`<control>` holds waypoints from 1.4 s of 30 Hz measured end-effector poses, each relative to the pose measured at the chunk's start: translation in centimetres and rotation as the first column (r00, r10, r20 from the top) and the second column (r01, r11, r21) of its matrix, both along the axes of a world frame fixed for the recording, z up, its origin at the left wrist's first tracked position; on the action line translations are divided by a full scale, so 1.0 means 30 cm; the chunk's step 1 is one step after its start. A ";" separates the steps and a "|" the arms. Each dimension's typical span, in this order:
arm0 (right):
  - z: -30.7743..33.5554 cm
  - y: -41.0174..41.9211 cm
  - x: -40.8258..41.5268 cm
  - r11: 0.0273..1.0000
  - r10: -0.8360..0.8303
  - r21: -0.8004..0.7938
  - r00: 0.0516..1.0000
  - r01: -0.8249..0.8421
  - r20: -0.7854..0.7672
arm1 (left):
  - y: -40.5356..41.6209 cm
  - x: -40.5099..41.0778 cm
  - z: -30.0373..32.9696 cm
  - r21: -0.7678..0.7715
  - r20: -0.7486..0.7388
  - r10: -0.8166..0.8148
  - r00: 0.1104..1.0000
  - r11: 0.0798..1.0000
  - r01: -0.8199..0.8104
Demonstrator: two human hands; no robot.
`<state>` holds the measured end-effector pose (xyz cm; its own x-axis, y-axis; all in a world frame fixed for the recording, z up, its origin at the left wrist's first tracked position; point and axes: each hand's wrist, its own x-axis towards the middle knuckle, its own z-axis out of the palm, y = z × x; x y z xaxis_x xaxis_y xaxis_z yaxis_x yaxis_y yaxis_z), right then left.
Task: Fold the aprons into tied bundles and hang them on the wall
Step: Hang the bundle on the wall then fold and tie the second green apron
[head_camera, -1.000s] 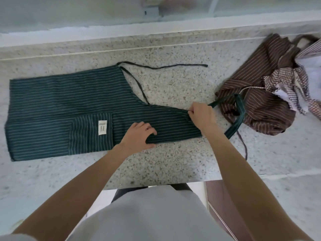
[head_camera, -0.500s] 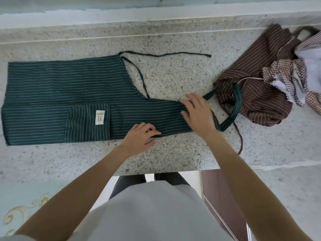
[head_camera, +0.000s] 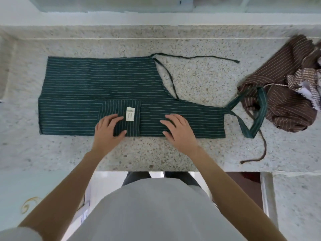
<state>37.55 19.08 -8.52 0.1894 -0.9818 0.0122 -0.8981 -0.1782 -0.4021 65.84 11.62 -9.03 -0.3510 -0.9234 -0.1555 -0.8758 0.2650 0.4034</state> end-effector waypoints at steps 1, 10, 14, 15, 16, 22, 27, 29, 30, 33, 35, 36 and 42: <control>0.008 -0.037 0.069 0.998 0.069 -0.001 0.997 -0.069 0.021 | -0.002 0.058 -0.006 0.046 0.042 0.033 0.999 0.998 -0.035; 0.000 -0.186 0.498 0.957 0.276 0.156 0.932 -0.244 -0.237 | -0.063 0.383 0.005 0.096 0.160 -0.161 0.974 0.984 0.147; 0.050 -0.212 0.518 0.983 0.099 0.172 0.982 -0.071 -0.160 | -0.132 0.438 0.013 0.046 0.103 -0.111 0.988 0.993 0.107; 0.060 -0.213 0.515 0.981 0.050 0.195 0.987 -0.020 -0.151 | -0.150 0.453 0.022 0.042 0.076 -0.084 0.994 0.996 0.081; 0.067 -0.209 0.504 0.980 0.017 0.200 0.987 0.015 -0.158 | -0.166 0.468 0.032 0.053 0.045 -0.054 0.998 0.997 0.052; 0.145 -0.205 0.419 0.999 -0.035 -0.001 0.981 0.035 -0.191 | -0.203 0.571 0.178 -0.139 -0.125 -0.093 0.988 0.988 0.075; 0.244 -0.386 0.315 0.994 -0.008 -0.110 0.996 -0.002 -0.085 | -0.404 0.552 0.295 -0.253 -0.048 -0.175 0.983 0.955 0.158; 0.266 -0.485 0.277 0.998 -0.029 -0.055 0.997 0.026 -0.068 | -0.505 0.522 0.310 -0.189 0.047 -0.145 0.988 0.970 0.151; 0.263 -0.531 0.260 0.999 -0.039 -0.002 0.998 0.039 -0.055 | -0.551 0.513 0.304 -0.140 0.112 -0.128 0.985 0.980 0.143; 0.236 -0.674 0.214 0.982 -0.079 0.166 0.993 0.093 -0.090 | -0.691 0.498 0.264 0.016 0.267 -0.087 0.960 0.996 0.086; 0.203 -0.739 0.205 0.957 -0.100 0.259 0.986 0.132 -0.133 | -0.748 0.507 0.223 0.080 0.322 -0.075 0.944 0.995 0.052; 0.187 -0.764 0.210 0.945 -0.113 0.288 0.983 0.152 -0.147 | -0.765 0.513 0.199 0.099 0.329 -0.069 0.942 0.994 0.038; 0.107 -0.828 0.259 0.923 -0.125 0.316 0.948 0.218 -0.291 | -0.791 0.544 0.079 0.037 0.202 0.029 0.979 0.999 -0.037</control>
<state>45.32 -5.75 -5.32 -0.0319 -0.9346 -0.3543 -0.9831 0.0934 -0.1576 82.16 -12.10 -6.67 -0.2785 -0.9254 -0.2570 -0.9481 0.2220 0.2277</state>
